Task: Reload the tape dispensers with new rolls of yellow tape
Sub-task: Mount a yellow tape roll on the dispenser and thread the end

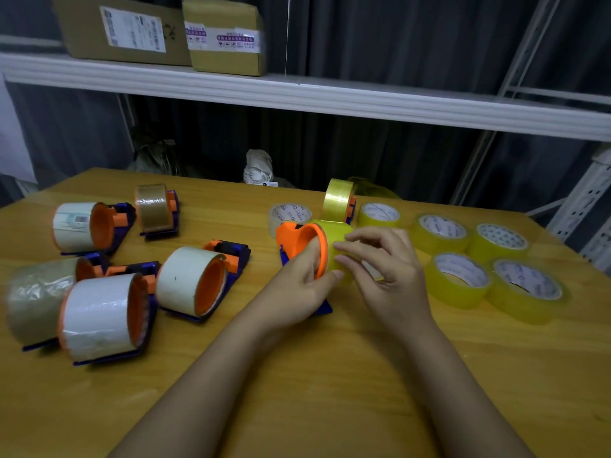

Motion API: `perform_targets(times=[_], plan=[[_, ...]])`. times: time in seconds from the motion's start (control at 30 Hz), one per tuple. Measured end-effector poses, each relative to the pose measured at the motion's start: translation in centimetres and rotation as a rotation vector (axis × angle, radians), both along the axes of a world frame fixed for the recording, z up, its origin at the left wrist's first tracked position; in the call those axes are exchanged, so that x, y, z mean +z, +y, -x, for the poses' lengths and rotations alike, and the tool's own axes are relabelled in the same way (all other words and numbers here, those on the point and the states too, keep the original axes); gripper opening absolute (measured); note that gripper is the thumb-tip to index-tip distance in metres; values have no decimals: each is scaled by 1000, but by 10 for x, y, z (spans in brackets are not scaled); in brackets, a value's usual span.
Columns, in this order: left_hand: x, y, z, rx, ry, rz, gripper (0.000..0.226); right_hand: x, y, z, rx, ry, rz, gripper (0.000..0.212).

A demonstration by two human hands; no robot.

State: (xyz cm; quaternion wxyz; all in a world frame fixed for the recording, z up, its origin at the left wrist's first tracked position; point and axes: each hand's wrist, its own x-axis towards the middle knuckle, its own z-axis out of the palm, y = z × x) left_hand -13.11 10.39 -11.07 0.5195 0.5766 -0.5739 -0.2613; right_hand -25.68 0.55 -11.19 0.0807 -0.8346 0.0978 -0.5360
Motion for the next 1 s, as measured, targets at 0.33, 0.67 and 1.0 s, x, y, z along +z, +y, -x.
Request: perform_targets(times=[0.33, 0.67, 1.0], plan=[[-11, -6, -3, 85, -265, -97, 26, -7, -1, -2, -25, 75, -42, 7], [-10, -5, -1, 87, -97, -151, 31, -16, -1, -13, -72, 202, 36, 12], [-3, -1, -8, 65, 19, -107, 36, -12, 1, -6, 10, 77, -194, 16]])
